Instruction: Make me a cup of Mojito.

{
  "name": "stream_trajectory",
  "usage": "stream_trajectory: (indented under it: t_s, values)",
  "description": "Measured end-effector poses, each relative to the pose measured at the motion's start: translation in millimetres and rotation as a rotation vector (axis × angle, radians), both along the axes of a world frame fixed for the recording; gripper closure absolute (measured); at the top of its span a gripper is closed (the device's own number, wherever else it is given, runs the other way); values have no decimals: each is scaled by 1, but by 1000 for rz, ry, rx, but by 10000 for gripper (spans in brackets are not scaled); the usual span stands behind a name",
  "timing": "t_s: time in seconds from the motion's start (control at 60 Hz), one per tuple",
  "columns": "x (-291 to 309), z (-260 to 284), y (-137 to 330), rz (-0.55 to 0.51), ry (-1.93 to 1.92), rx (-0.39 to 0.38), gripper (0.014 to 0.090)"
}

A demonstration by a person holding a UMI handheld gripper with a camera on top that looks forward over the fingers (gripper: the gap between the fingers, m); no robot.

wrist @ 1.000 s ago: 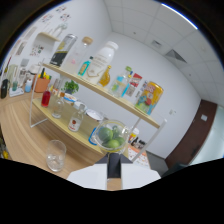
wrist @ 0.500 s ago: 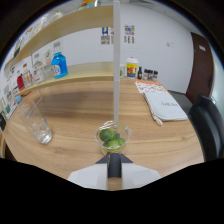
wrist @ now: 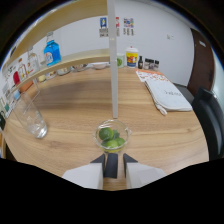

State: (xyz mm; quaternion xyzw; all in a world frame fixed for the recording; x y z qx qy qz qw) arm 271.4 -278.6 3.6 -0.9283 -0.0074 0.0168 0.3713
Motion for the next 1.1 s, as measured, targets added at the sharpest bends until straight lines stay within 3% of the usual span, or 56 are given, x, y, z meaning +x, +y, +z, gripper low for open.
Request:
stream_trajectory:
  t_s: [0.067,0.117,0.2,0.433,0.65,0.9,1.1]
  values:
    - [2,2,-1,-6,-14,4,600]
    - [2,9,-2,-20,-13,14,307]
    - [2,31,-3,-50,-14,49,200]
    - [-44,127,-4,-75,8,244,193]
    - [-125,177,-13,-66,37,342,196]
    - [-210,153,-36,-16,31,316,190]
    - [-241,144,-28,0,37,280,185]
